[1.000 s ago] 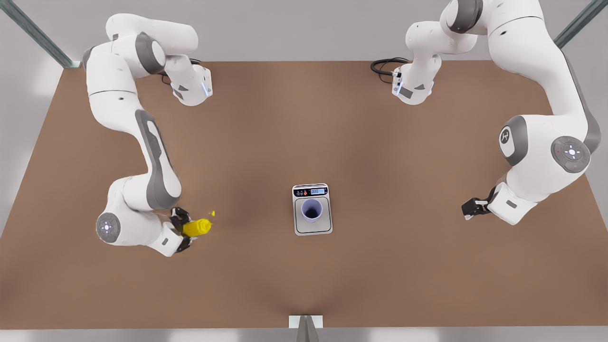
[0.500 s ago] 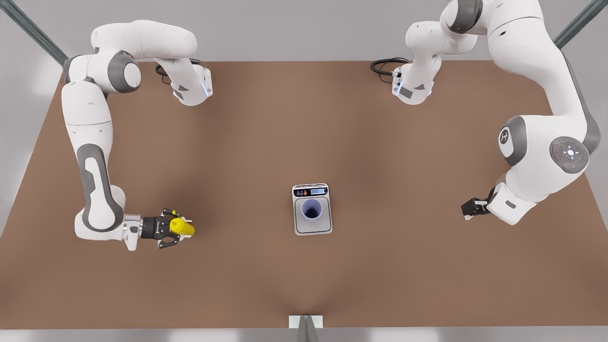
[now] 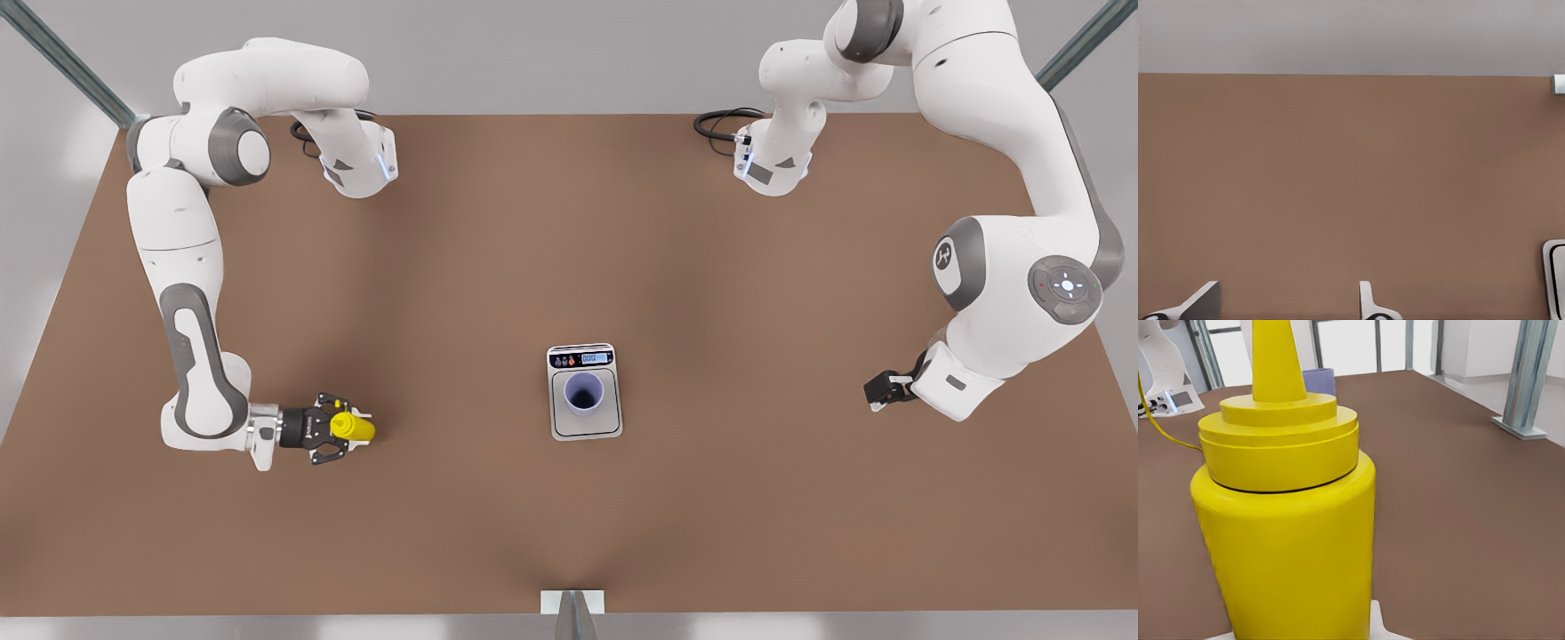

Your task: Move cup to the weight, pick up sauce bottle, pour sauce

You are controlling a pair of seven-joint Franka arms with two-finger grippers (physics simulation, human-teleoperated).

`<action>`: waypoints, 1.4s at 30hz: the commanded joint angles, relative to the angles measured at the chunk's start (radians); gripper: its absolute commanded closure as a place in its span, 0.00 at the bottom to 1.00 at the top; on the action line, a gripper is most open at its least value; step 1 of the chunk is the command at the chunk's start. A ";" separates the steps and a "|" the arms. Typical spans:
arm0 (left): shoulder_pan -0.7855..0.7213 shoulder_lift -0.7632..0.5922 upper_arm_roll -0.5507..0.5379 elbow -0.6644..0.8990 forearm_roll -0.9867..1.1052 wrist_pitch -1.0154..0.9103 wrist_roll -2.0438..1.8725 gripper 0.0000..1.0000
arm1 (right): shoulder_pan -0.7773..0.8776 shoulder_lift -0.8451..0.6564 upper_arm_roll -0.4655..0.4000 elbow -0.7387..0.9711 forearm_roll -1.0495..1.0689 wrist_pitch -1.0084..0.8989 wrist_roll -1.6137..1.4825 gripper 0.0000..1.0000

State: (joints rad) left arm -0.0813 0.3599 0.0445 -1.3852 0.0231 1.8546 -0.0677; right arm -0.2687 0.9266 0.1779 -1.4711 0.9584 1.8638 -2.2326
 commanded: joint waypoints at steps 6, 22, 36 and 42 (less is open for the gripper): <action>0.000 0.004 0.000 0.000 0.000 0.002 0.000 0.00 | 0.002 0.000 0.000 0.000 0.002 0.000 0.002 0.30; 0.000 0.004 0.000 0.000 0.001 0.000 -0.001 0.00 | -0.006 -0.003 0.000 0.000 0.013 -0.008 0.001 0.05; 0.000 0.004 0.000 0.000 0.001 0.000 -0.001 0.00 | -0.187 -0.049 -0.031 0.362 -0.546 -0.322 0.382 0.04; 0.000 0.004 0.000 0.000 0.001 0.000 -0.001 0.00 | 0.187 -0.387 -0.179 0.265 -0.803 -0.215 1.605 0.00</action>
State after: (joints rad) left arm -0.0813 0.3636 0.0445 -1.3852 0.0244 1.8550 -0.0678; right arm -0.0263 0.5187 -0.0423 -1.2077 0.1550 1.6487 -0.4878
